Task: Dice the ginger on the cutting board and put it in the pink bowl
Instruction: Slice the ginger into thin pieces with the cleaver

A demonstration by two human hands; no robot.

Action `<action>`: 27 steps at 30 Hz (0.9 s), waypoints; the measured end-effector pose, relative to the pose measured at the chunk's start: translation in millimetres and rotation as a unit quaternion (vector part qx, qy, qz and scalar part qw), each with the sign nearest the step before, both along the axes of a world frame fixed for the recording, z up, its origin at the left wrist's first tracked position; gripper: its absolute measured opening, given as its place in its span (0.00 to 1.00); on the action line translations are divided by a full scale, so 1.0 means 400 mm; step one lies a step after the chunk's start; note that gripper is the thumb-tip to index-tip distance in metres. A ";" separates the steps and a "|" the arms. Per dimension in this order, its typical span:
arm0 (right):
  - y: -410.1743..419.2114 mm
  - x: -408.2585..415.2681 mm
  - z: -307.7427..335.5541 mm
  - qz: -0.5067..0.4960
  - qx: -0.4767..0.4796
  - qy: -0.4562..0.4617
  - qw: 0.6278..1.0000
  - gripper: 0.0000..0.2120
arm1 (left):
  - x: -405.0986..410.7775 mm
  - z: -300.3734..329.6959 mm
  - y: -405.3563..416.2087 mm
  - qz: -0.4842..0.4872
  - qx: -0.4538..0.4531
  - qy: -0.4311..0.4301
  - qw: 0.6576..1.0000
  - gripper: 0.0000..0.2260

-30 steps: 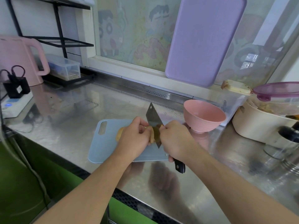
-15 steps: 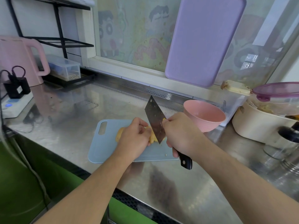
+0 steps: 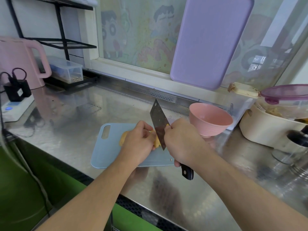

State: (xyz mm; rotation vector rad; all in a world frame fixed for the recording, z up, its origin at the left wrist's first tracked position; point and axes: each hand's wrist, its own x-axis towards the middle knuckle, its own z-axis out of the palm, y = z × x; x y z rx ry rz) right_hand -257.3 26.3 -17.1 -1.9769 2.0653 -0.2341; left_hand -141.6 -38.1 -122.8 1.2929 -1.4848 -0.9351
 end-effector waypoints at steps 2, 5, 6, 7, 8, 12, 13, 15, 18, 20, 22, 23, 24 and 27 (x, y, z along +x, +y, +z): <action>0.004 0.002 0.004 0.004 0.028 0.062 0.998 0.11 | 0.000 -0.001 -0.001 0.003 -0.002 -0.012 1.000 0.03; 0.012 -0.001 -0.013 0.010 0.045 0.058 0.997 0.18 | 0.000 0.000 -0.003 0.012 -0.005 -0.028 1.000 0.03; 0.013 0.004 -0.029 -0.007 0.040 0.058 0.998 0.18 | 0.000 0.000 -0.003 0.015 -0.003 -0.027 1.000 0.02; 0.013 0.004 -0.042 -0.010 0.027 0.047 0.998 0.16 | -0.001 0.000 -0.004 0.018 -0.001 -0.027 0.999 0.02; 0.014 0.004 -0.058 0.001 -0.003 0.014 1.000 0.15 | -0.001 0.000 -0.004 0.023 -0.001 -0.030 0.999 0.02; 0.043 0.031 -0.093 0.009 -0.081 -0.054 0.995 0.06 | -0.001 0.002 -0.007 0.032 -0.003 -0.044 0.999 0.03; 0.047 0.033 -0.089 0.003 -0.101 -0.041 0.994 0.03 | -0.002 0.001 -0.008 0.033 -0.001 -0.050 0.998 0.03; 0.062 0.043 -0.076 -0.018 -0.086 -0.010 0.996 0.12 | -0.003 -0.002 -0.010 0.034 -0.002 -0.047 0.998 0.04; 0.073 0.049 -0.063 -0.012 -0.085 -0.018 0.996 0.17 | -0.004 -0.005 -0.012 0.032 -0.006 -0.028 0.999 0.05; 0.073 0.052 -0.053 -0.017 -0.083 -0.024 0.996 0.18 | -0.005 -0.004 -0.010 0.029 -0.004 -0.034 0.999 0.05; 0.064 0.047 -0.061 -0.003 -0.093 -0.012 0.996 0.16 | -0.005 0.000 -0.008 0.031 -0.003 -0.038 0.999 0.05; 0.064 0.048 -0.058 0.000 -0.099 -0.004 0.995 0.13 | -0.005 0.002 -0.007 0.031 -0.003 -0.040 0.999 0.05; 0.058 0.048 -0.054 0.007 -0.094 0.020 0.995 0.09 | -0.004 0.005 -0.005 0.028 -0.002 -0.040 0.999 0.04; 0.046 0.050 -0.045 0.066 -0.063 0.104 0.990 0.09 | -0.001 0.011 0.001 0.010 -0.002 -0.040 0.999 0.02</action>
